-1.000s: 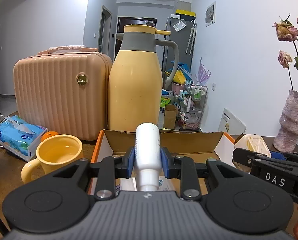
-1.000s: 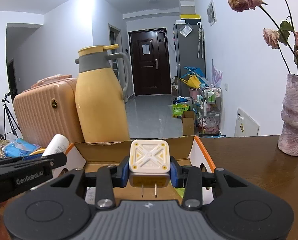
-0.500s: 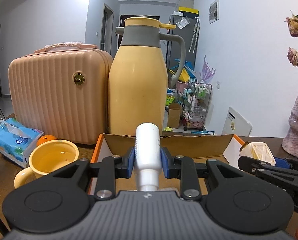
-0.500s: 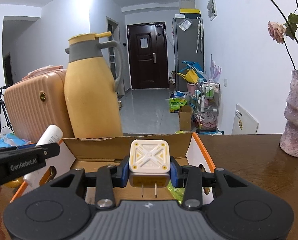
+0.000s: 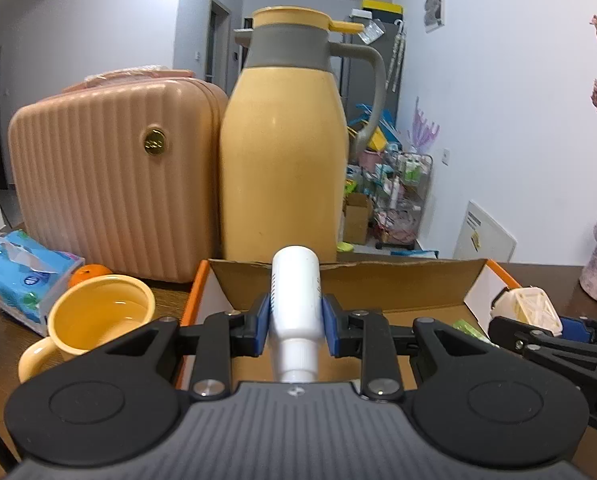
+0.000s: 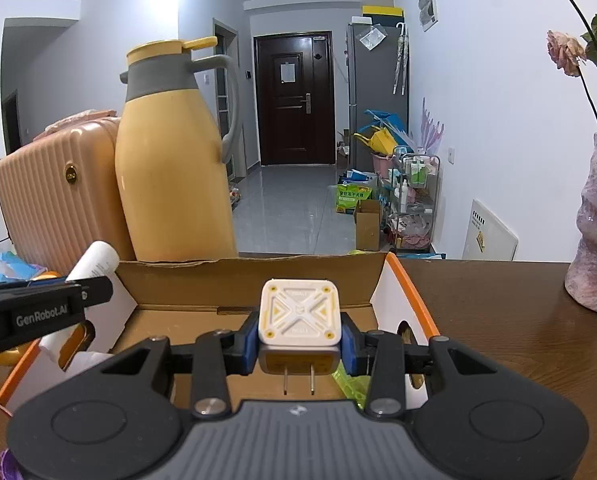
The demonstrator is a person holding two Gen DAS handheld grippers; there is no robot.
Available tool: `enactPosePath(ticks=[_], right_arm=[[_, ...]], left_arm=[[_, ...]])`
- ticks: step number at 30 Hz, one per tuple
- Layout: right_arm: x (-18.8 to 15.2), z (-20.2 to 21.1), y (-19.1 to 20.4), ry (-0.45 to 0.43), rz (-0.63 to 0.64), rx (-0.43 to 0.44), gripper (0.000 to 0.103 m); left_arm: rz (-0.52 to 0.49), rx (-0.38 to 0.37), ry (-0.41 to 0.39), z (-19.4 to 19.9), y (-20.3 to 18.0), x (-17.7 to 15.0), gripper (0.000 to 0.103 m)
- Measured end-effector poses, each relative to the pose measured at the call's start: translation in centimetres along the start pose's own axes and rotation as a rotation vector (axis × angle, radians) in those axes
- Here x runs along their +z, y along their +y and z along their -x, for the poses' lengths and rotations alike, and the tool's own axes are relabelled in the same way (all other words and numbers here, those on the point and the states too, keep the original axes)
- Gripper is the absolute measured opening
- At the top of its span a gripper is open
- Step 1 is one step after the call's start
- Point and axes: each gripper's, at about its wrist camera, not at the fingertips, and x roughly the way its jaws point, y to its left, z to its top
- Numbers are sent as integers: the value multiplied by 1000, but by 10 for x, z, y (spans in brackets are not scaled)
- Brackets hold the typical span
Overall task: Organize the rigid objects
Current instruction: 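Open the right gripper to drop the plug while the left drops the tube bottle into the box, then move both grippers back from the box toward the table items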
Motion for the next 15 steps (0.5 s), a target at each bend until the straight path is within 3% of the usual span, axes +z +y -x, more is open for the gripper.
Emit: enactPosePath(ticks=[1,3,5,7,9,12,15], right_arm=[[0,-1,0,0,6,-3,38],[1,-2,0,6,21,-13,38],[1,-2,3,8,29,-32,45],[3,-1,3,3,25,-59,83],[3,0,1,-8,29,-84,94],[5,-1,-1,3,22,-98,103],[5,-2,-2,10,18,-97,103]], left_arm=[[-2,-4,4,-1,0,0,28],[-7,-19,19,-3,0,-1,38],[-11,-19,38,-4,0,-1,85],[-8,-4,40,-4,1,-3,102],[7,44,27,-2,4,-3,103],[26,80,18,-1,10,-2,103],[36,100,35,-4,14,-2,103]])
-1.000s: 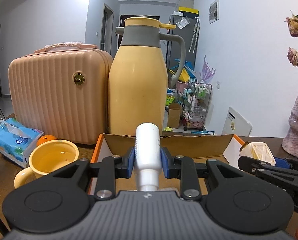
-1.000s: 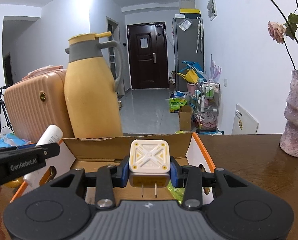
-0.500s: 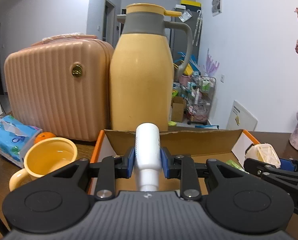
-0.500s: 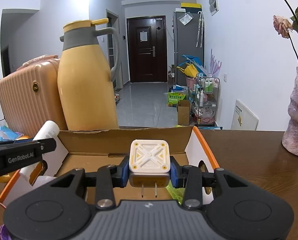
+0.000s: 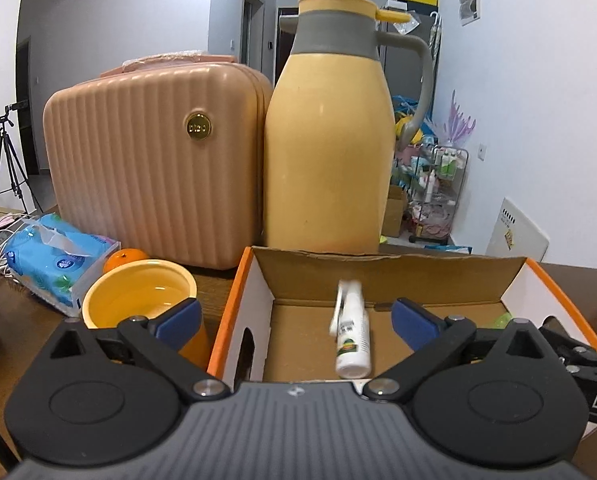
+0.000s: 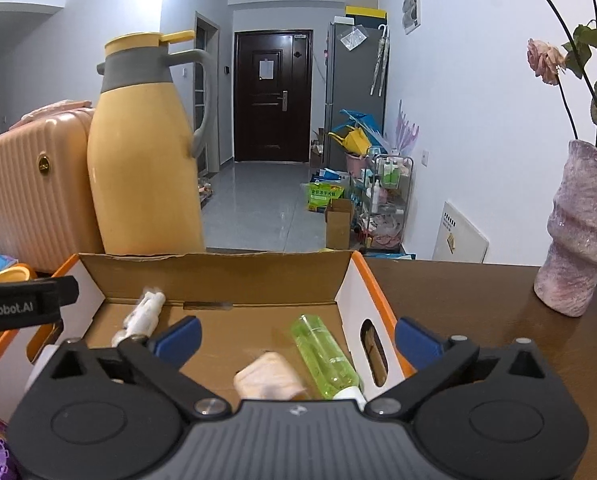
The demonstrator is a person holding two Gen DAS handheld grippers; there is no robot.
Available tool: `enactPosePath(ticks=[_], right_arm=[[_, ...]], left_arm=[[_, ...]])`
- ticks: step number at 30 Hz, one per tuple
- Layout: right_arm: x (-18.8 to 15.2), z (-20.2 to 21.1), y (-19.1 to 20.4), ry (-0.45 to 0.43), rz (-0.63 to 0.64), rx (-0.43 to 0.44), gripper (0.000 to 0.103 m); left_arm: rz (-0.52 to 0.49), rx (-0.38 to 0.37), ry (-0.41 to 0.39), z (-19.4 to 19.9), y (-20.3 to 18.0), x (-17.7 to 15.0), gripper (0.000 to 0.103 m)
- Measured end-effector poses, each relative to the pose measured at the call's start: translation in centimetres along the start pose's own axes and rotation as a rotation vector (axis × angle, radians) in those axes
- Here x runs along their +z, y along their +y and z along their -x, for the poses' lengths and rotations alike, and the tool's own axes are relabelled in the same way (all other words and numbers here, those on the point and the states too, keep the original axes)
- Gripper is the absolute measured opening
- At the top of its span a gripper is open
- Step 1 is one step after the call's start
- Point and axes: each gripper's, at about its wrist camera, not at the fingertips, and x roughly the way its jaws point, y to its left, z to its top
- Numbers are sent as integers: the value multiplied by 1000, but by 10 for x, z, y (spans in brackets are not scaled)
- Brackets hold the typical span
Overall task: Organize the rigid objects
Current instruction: 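Move both grippers back from the box toward the table items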
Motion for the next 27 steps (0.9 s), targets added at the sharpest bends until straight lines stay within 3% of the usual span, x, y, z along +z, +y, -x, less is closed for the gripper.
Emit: enactPosePath(ticks=[12,27], right_arm=[[-2,13,-4,-9,-8,8,103],[-12,58,-9,-48,-17,28,103]], left_arm=[[-16,5,0,1,0,1,103],[-15,-20,-41,37,6,-6,103]])
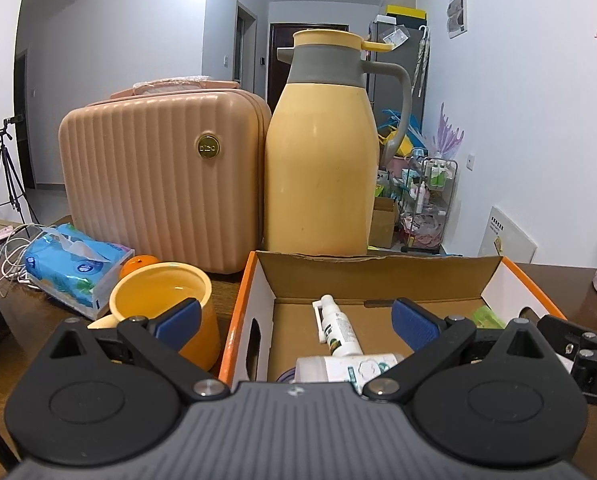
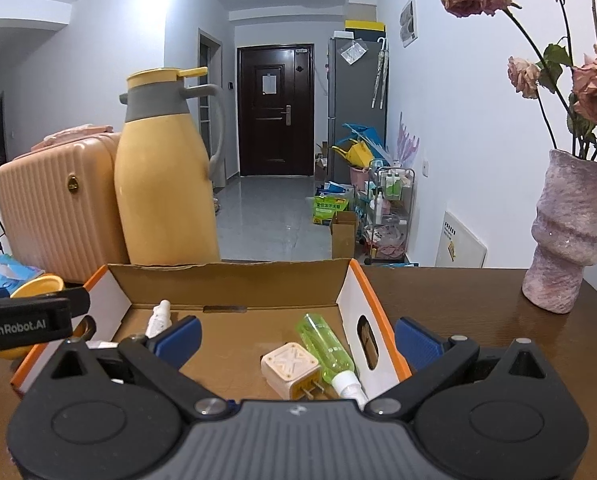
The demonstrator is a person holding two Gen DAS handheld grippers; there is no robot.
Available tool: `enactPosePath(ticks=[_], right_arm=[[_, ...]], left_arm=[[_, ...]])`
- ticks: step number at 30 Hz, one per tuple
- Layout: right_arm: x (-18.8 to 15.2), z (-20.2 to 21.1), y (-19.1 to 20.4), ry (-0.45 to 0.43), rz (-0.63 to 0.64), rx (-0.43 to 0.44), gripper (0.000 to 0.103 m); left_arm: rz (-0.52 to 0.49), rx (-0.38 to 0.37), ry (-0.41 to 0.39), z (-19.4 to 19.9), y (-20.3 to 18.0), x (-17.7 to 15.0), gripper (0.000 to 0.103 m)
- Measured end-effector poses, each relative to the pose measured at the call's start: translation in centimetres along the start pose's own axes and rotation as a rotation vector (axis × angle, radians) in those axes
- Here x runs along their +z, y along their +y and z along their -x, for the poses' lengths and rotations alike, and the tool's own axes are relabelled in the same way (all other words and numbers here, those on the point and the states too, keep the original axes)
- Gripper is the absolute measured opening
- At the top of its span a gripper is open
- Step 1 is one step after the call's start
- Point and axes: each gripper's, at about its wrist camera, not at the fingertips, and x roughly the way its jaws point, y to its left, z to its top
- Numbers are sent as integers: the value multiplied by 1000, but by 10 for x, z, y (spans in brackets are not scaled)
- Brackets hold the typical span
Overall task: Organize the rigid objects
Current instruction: 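Move both grippers back from the box toward the table items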
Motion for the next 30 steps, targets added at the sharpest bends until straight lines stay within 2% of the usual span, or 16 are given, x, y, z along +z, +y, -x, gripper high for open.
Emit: enactPosePath(ticks=[9,30], right_arm=[[-15,26,6,1,29,4,103],[-63,99,8,-18,-14,-28,103]], left_arm=[[-4,-3,5,22,6,-13,103],[-37,-27,16,83,17,-54,103]])
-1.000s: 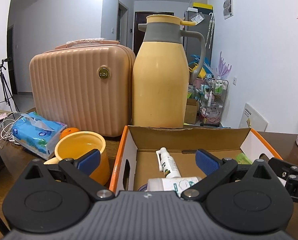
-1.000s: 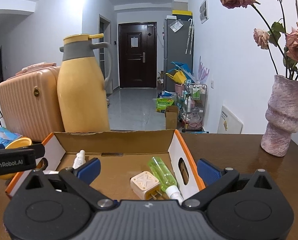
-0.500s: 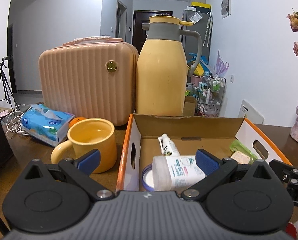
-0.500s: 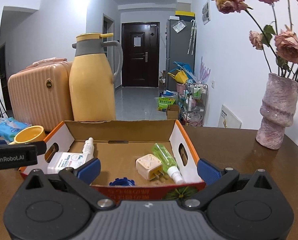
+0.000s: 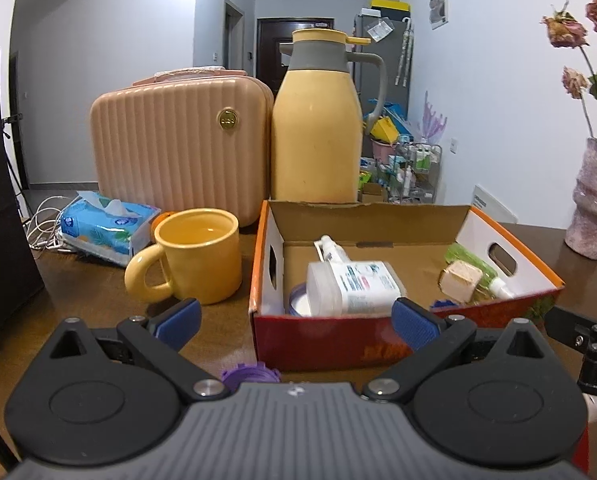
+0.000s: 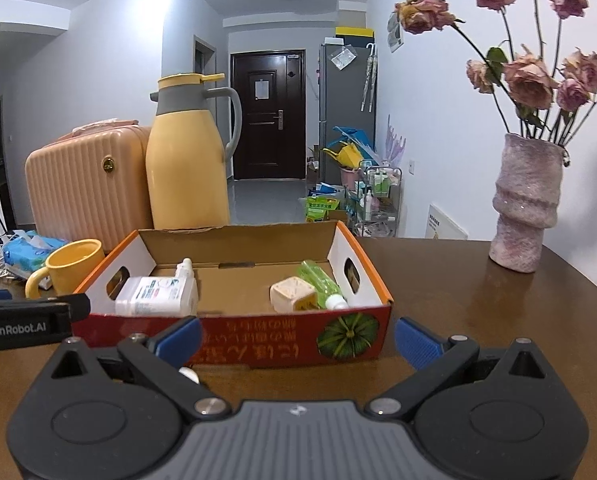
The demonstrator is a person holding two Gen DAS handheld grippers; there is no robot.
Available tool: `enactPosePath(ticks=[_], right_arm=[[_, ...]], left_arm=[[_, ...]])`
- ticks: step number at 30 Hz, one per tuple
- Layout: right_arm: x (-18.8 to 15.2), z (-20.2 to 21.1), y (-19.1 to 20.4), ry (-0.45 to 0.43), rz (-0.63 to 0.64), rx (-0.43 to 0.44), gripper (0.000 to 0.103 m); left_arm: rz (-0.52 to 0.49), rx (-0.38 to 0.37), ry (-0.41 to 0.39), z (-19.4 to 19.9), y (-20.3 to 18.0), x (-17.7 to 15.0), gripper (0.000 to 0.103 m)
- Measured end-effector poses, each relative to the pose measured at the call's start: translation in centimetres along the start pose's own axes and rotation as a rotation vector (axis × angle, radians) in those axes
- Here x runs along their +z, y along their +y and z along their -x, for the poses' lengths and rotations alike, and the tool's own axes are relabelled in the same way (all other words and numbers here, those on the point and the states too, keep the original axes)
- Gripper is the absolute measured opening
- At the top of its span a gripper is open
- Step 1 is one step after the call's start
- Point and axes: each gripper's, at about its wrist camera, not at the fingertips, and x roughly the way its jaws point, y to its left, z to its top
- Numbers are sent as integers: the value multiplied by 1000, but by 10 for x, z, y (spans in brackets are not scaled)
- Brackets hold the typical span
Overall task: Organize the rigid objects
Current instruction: 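Move both grippers back from the box toward the table items, then grasp the white screw cap with the left gripper while the right approaches the red lint brush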
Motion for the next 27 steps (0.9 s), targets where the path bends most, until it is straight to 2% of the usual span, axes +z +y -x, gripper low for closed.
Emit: enactPosePath(ticks=[12,27], right_arm=[[-35,39,-1,4,-7,-16,103],[-80,61,-3,51,25,-46,103]], left_arm=[[-28,-40,10,38,5,-25,103],[-87,-95,111,57,7,-70,103]])
